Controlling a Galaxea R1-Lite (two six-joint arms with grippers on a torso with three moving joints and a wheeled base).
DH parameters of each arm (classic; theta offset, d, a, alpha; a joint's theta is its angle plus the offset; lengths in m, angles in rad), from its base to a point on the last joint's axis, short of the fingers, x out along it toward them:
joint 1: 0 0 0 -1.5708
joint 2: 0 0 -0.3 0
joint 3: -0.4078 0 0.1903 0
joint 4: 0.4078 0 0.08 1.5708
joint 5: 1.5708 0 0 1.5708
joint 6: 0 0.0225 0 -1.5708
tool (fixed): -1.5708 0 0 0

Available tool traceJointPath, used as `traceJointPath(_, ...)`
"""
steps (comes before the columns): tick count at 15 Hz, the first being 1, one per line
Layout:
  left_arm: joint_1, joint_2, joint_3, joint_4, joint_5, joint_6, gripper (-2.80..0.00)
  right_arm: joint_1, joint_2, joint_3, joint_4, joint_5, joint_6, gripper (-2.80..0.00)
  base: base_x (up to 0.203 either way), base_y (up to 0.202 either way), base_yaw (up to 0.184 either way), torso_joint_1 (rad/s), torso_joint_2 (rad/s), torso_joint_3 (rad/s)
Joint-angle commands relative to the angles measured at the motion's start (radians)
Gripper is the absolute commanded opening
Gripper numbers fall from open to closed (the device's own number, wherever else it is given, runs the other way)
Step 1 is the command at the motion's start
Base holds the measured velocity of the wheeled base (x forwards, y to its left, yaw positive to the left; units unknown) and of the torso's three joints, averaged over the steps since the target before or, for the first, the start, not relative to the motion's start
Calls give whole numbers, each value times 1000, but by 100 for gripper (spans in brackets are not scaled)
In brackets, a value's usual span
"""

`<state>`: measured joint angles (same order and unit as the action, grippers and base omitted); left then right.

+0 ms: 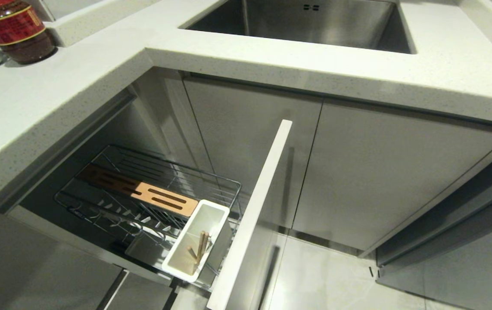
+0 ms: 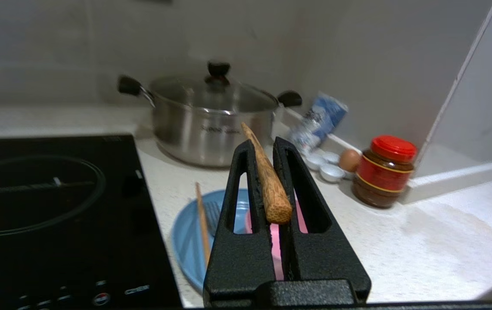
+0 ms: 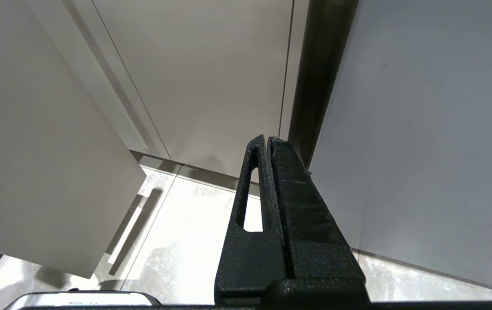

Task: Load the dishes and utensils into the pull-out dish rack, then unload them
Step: Take the chopsticks out of the cupboard

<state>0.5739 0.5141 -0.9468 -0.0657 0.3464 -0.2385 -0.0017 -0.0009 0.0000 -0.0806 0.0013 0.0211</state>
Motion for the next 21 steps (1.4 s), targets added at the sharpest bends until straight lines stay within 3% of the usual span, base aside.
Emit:
traceJointPath(1,101,-112,166,-113,-35,0,-280,0,-1,26,-1,0,0,-280,0,0,0,0,0,0)
traceJointPath(6,140,-163,333,-203,-75,-20,-280,0,-1,26,-1,0,0,-280,0,0,0,0,0,0)
traceJointPath(12,125,-101,399,-231,-86,-69,-280,0,-1,26,-1,0,0,-280,0,0,0,0,0,0)
traceJointPath(21,67,35,538,-522,-99,-114,-280,0,-1,26,-1,0,0,-280,0,0,0,0,0,0)
